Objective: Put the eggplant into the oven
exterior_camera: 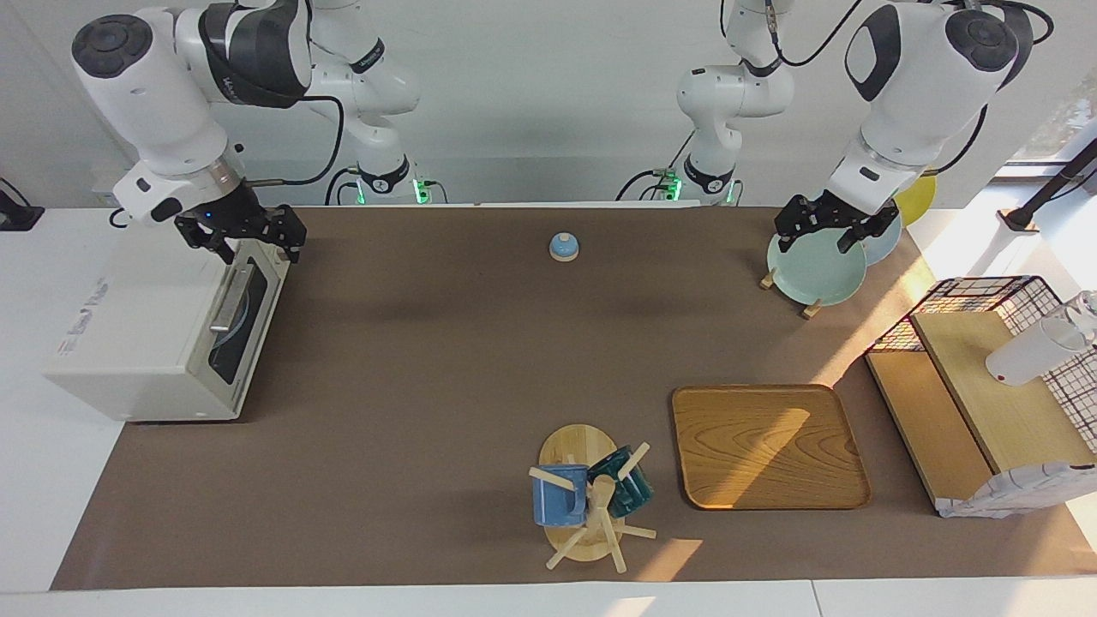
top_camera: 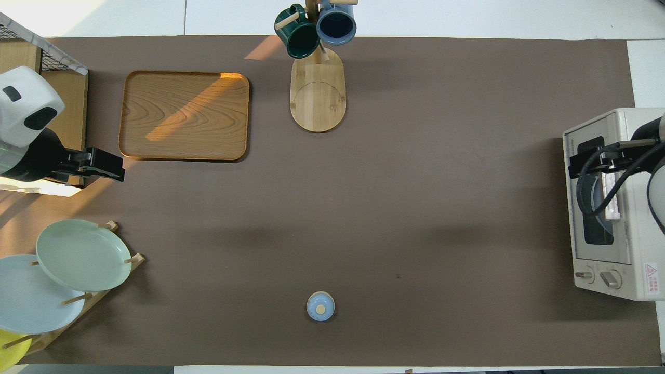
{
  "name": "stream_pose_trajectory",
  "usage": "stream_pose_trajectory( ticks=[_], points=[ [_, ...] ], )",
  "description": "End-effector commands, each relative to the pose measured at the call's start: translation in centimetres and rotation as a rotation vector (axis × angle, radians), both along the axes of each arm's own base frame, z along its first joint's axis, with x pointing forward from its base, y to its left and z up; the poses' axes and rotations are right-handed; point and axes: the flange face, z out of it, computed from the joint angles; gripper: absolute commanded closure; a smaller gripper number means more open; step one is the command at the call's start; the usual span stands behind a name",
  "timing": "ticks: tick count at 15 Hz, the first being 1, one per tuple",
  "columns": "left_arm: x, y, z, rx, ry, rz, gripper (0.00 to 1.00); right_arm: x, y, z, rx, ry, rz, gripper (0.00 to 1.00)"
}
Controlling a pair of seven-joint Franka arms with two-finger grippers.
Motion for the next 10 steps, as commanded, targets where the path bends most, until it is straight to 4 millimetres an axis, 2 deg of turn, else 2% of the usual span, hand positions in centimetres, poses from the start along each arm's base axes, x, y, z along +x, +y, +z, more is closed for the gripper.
stream_pose_trajectory(
  ticks=[1,10],
  points=[
    [-0.39,0.36,0.61,-0.010,0.002,-0.004,0.00,-0.11,-0.23,0.76,0.027,-0.007,-0.024,0.00],
    [-0.39,0.36,0.61,-0.010,0.002,-0.004,0.00,-0.12,-0.31,1.22,0.028,-0.023,-0.022,0.00]
  ],
)
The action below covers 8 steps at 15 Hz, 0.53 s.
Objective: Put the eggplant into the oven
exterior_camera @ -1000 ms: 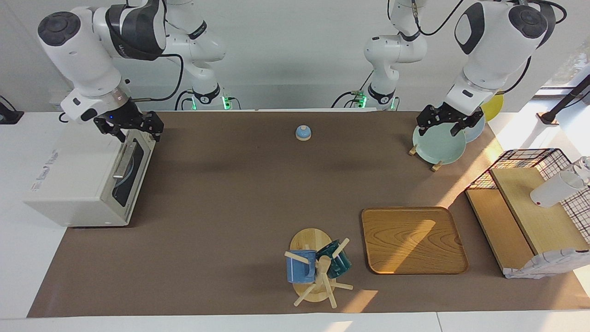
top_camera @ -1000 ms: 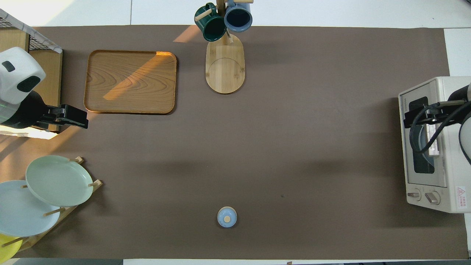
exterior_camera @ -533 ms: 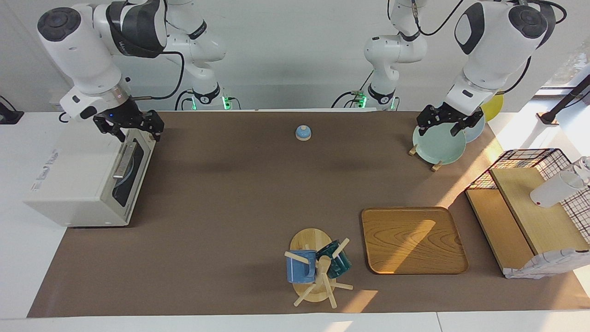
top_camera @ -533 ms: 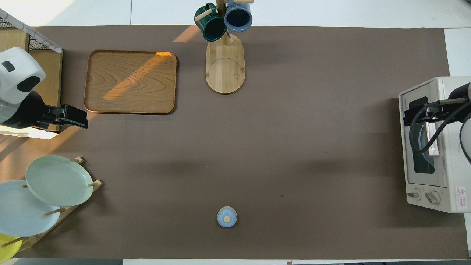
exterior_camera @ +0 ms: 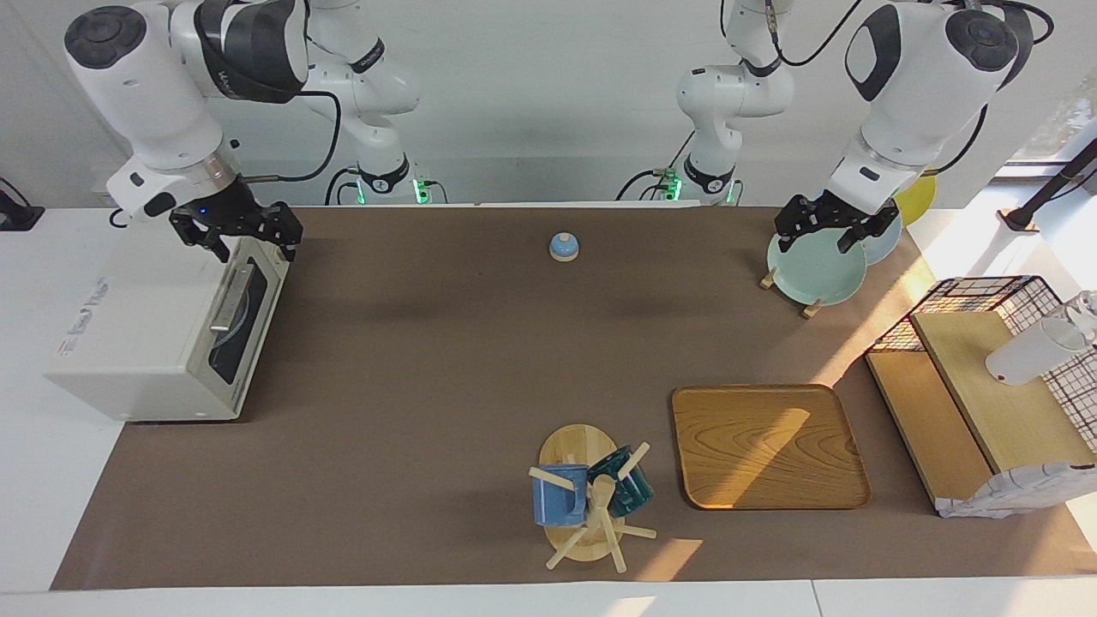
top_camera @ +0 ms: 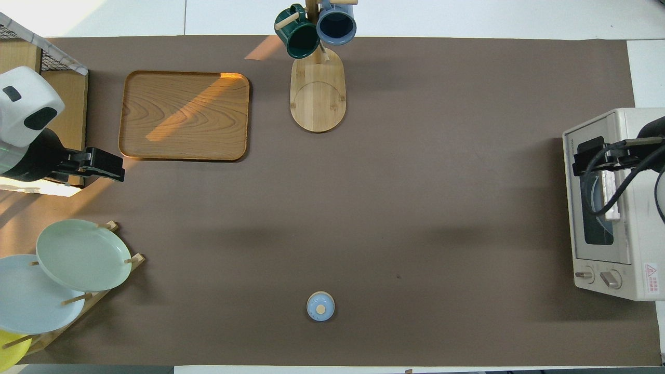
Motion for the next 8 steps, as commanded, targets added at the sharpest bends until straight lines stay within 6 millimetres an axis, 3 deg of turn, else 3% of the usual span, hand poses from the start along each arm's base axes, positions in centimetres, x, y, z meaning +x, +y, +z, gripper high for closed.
stream_pose_trajectory(
  ticks=[1,8],
  points=[
    [-0.39,0.36,0.61,-0.010,0.002,-0.004,0.00,-0.16,-0.14,0.43,0.030,-0.007,-0.019,0.00],
    [-0.39,0.36,0.61,-0.010,0.002,-0.004,0.00,-0.16,-0.25,0.56,0.027,-0.008,-0.020,0.00]
  ],
)
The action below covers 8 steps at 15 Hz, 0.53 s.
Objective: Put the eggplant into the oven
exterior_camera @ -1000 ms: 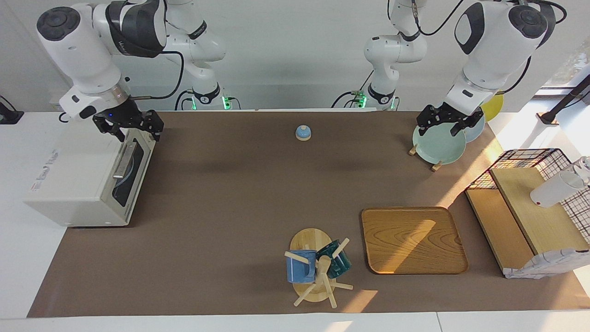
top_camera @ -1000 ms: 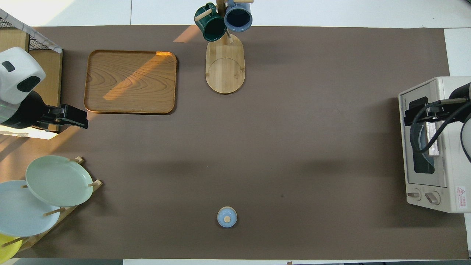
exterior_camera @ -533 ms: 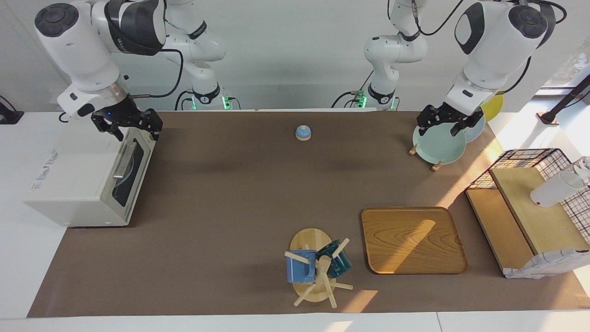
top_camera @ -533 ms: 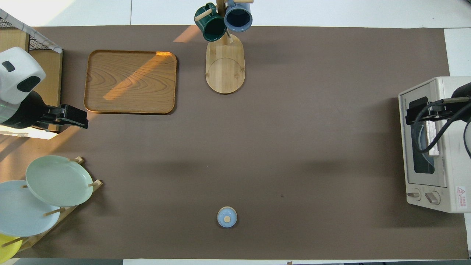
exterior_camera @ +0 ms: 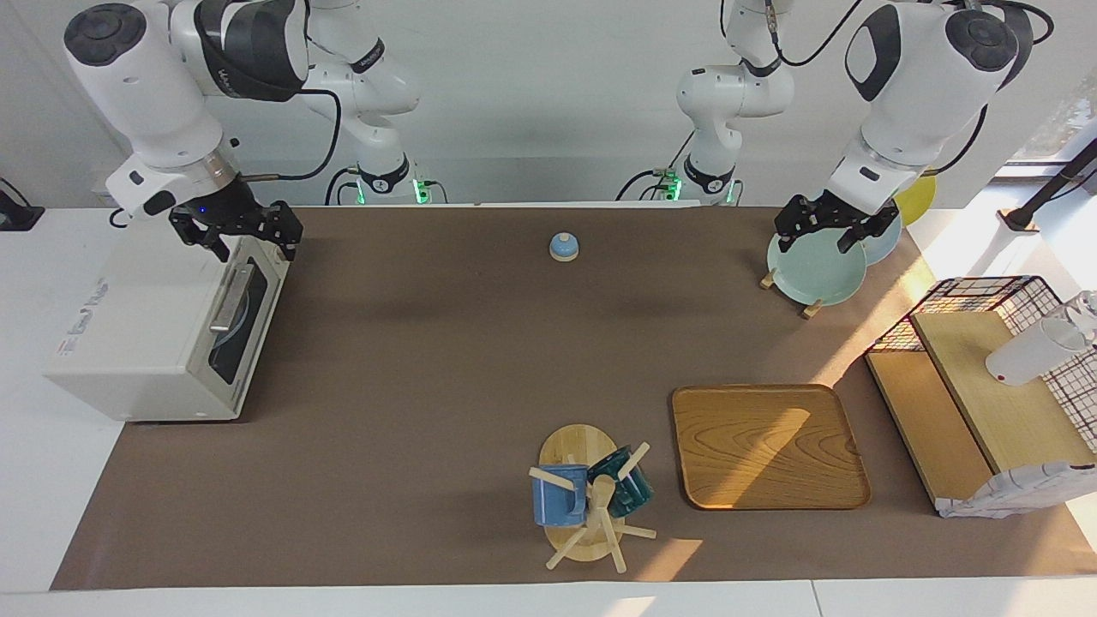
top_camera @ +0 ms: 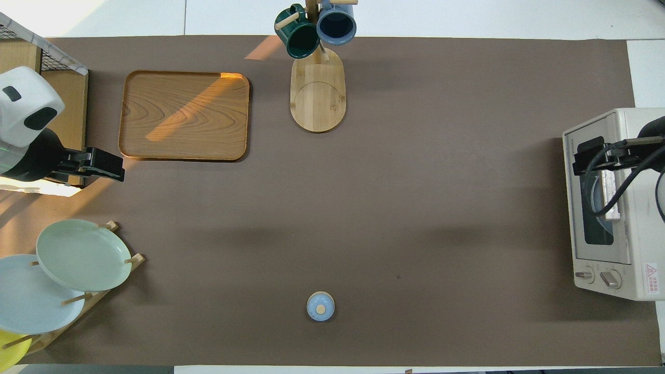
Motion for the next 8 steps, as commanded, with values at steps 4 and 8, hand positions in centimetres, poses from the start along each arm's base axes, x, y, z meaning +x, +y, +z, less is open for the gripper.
stream_pose_trajectory(
  ticks=[4,8],
  points=[
    [-0.39,0.36,0.61,-0.010,0.002,-0.004,0.00,-0.18,0.48,0.52,0.017,0.000,-0.004,0.00],
    [-0.39,0.36,0.61,-0.010,0.002,-0.004,0.00,-0.21,0.25,0.64,0.018,0.000,-0.009,0.00]
  ],
)
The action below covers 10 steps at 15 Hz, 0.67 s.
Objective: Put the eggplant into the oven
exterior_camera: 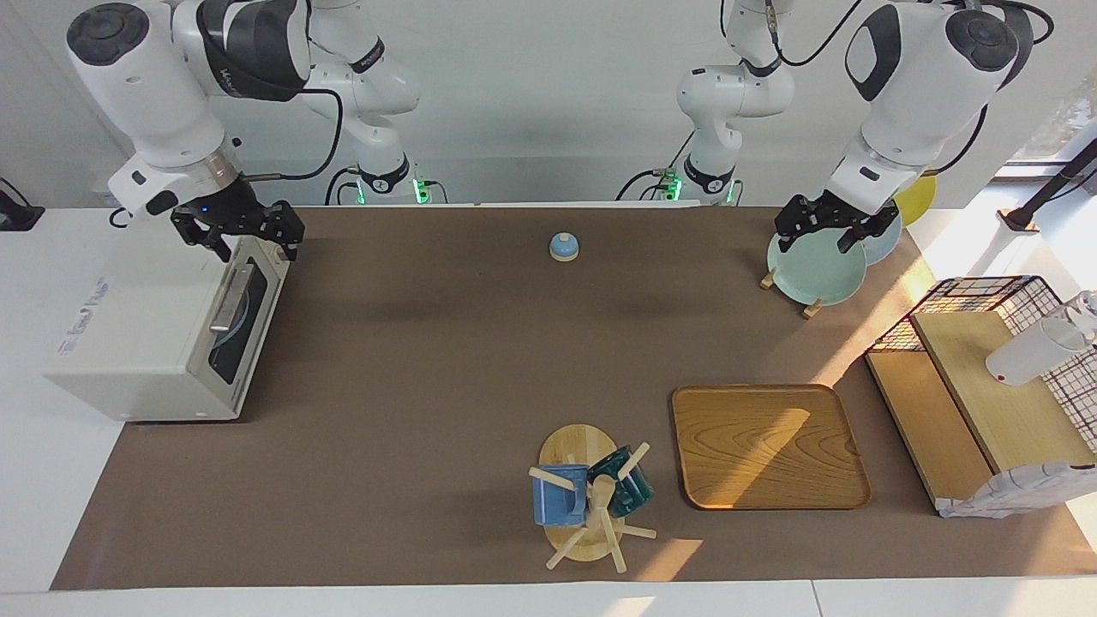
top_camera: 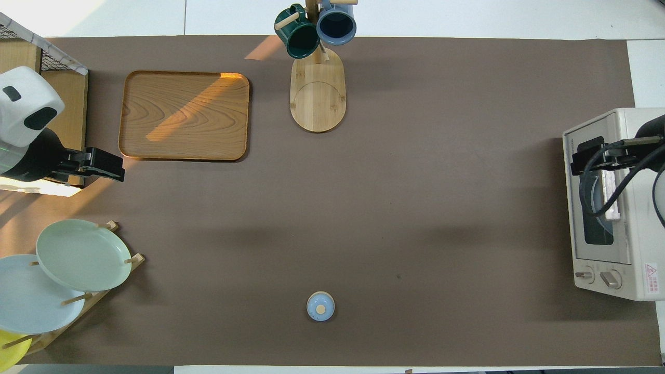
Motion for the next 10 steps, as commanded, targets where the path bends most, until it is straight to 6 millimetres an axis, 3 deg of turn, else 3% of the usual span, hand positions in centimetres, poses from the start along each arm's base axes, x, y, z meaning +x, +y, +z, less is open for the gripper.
stream_pose_trajectory(
  ticks=[1,10],
  points=[
    [-0.39,0.36,0.61,-0.010,0.002,-0.004,0.00,-0.24,-0.18,0.60,0.018,0.001,-0.016,0.00],
    [-0.39,0.36,0.61,-0.010,0.002,-0.004,0.00,-0.19,0.45,0.74,0.030,-0.003,-0.009,0.00]
  ],
)
